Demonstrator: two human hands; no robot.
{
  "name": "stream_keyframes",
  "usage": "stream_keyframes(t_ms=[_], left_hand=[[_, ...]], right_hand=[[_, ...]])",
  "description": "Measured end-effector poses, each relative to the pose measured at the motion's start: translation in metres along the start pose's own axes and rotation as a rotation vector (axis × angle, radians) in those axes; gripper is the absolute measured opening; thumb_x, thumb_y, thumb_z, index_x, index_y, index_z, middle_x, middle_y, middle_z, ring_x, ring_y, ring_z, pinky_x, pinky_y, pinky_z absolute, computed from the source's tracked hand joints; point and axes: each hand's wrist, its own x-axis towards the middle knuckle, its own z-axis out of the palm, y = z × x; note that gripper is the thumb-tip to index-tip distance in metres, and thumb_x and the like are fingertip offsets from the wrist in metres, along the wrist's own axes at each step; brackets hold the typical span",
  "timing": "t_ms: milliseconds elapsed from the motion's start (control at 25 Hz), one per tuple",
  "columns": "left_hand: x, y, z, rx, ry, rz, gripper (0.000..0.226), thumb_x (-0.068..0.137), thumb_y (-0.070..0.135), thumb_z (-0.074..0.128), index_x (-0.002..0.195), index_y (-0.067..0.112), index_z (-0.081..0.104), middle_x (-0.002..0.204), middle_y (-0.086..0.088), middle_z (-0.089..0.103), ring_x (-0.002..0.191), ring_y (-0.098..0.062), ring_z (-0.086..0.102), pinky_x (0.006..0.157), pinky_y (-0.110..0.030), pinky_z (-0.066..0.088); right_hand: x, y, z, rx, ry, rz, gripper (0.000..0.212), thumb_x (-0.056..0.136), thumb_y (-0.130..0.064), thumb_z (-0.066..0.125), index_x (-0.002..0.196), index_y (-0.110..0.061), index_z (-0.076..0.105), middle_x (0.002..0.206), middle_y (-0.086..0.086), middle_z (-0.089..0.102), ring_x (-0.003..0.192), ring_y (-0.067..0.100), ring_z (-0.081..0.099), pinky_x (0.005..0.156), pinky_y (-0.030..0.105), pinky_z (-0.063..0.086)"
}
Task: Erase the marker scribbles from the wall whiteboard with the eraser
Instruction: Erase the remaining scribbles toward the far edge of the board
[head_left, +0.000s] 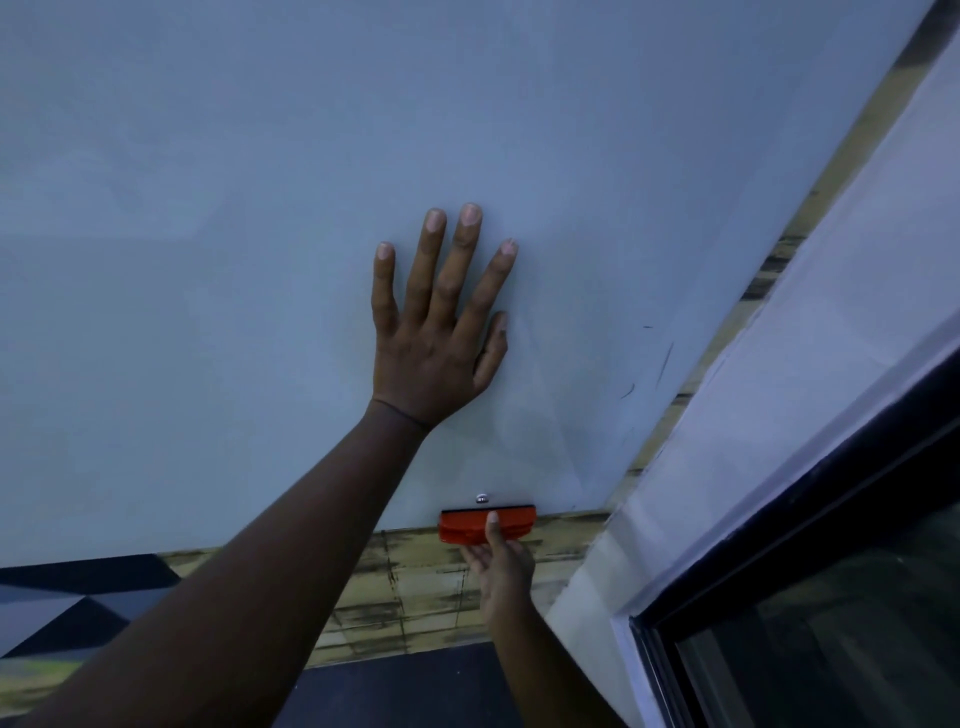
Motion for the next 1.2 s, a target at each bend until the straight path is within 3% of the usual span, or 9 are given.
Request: stream_keyframes(t_ms=[160, 480, 600, 680, 760, 920, 1040, 1120, 1200], left_hand=[[-0.002, 0.001, 0.000, 0.015, 0.004, 0.015, 0.066, 0.104, 0.037, 0.057, 0.164, 0.018, 0.037, 0.169, -0.016, 0.028, 0.160, -0.036, 0.021, 0.133, -0.055, 0.002], [-0.004, 0.002, 0.001, 0.024, 0.001, 0.012, 0.067, 0.103, 0.036, 0.057, 0.165, 0.018, 0.036, 0.168, -0.017, 0.028, 0.165, -0.033, 0.009, 0.133, -0.055, 0.000], [-0.006, 0.004, 0.001, 0.035, -0.006, 0.011, 0.068, 0.103, 0.037, 0.057, 0.165, 0.018, 0.035, 0.169, -0.017, 0.028, 0.166, -0.029, 0.003, 0.133, -0.056, 0.002], [-0.006, 0.004, 0.001, 0.038, -0.004, 0.011, 0.068, 0.103, 0.037, 0.056, 0.165, 0.018, 0.035, 0.169, -0.017, 0.027, 0.166, -0.029, 0.003, 0.132, -0.056, 0.002], [-0.006, 0.003, 0.002, 0.049, -0.001, 0.012, 0.069, 0.103, 0.037, 0.056, 0.166, 0.018, 0.034, 0.169, -0.017, 0.027, 0.166, -0.029, 0.004, 0.132, -0.056, 0.002], [-0.006, 0.004, 0.001, 0.044, -0.001, 0.014, 0.070, 0.104, 0.037, 0.056, 0.166, 0.018, 0.031, 0.169, -0.017, 0.026, 0.166, -0.029, 0.003, 0.132, -0.056, 0.003], [-0.007, 0.003, 0.001, 0.055, -0.002, 0.021, 0.071, 0.104, 0.037, 0.055, 0.167, 0.018, 0.030, 0.170, -0.016, 0.025, 0.166, -0.029, 0.004, 0.132, -0.055, 0.003], [-0.008, 0.003, 0.002, 0.061, -0.001, 0.030, 0.071, 0.104, 0.038, 0.055, 0.167, 0.018, 0.029, 0.171, -0.016, 0.023, 0.166, -0.030, 0.005, 0.133, -0.055, 0.003], [-0.008, 0.004, 0.003, 0.056, 0.006, 0.030, 0.072, 0.104, 0.037, 0.055, 0.168, 0.019, 0.029, 0.172, -0.015, 0.021, 0.166, -0.030, 0.007, 0.133, -0.055, 0.003]], right_hand=[[0.019, -0.048, -0.032, 0.071, 0.151, -0.124, 0.046, 0.091, -0.011, 0.075, 0.125, 0.014, 0.056, 0.118, 0.035, 0.067, 0.106, 0.044, 0.069, 0.072, 0.040, 0.064], [0.039, -0.097, -0.053, 0.011, 0.306, -0.257, 0.039, 0.088, -0.014, 0.080, 0.116, 0.009, 0.067, 0.116, 0.027, 0.071, 0.109, 0.042, 0.070, 0.093, 0.055, 0.058], [0.019, -0.115, -0.032, -0.181, 0.414, -0.566, 0.018, 0.086, -0.026, 0.084, 0.094, -0.013, 0.075, 0.095, 0.009, 0.077, 0.096, 0.033, 0.073, 0.089, 0.052, 0.060], [-0.005, -0.127, -0.011, -0.264, 0.445, -0.765, 0.033, 0.083, -0.040, 0.084, 0.100, -0.013, 0.077, 0.090, 0.002, 0.077, 0.091, 0.024, 0.073, 0.081, 0.038, 0.060], [-0.030, -0.127, 0.011, -0.294, 0.412, -0.953, 0.064, 0.079, -0.047, 0.082, 0.128, -0.007, 0.071, 0.102, 0.005, 0.075, 0.099, 0.021, 0.072, 0.084, 0.030, 0.059], [-0.047, -0.102, 0.031, -0.655, 0.257, -1.334, 0.070, 0.079, -0.021, 0.087, 0.141, -0.005, 0.060, 0.113, 0.005, 0.062, 0.107, 0.015, 0.062, 0.092, 0.018, 0.052], [-0.039, -0.104, 0.018, -0.921, 0.233, -1.530, 0.067, 0.076, -0.023, 0.088, 0.136, -0.007, 0.066, 0.114, 0.008, 0.062, 0.106, 0.017, 0.058, 0.087, 0.020, 0.049], [-0.035, -0.118, 0.010, -0.828, 0.212, -1.482, 0.066, 0.078, -0.027, 0.085, 0.138, -0.011, 0.065, 0.115, 0.005, 0.059, 0.107, 0.015, 0.056, 0.090, 0.012, 0.045], [-0.031, -0.136, 0.008, -0.549, 0.262, -1.291, 0.068, 0.080, -0.024, 0.086, 0.143, -0.015, 0.059, 0.108, 0.008, 0.056, 0.099, 0.013, 0.060, 0.087, 0.017, 0.049]])
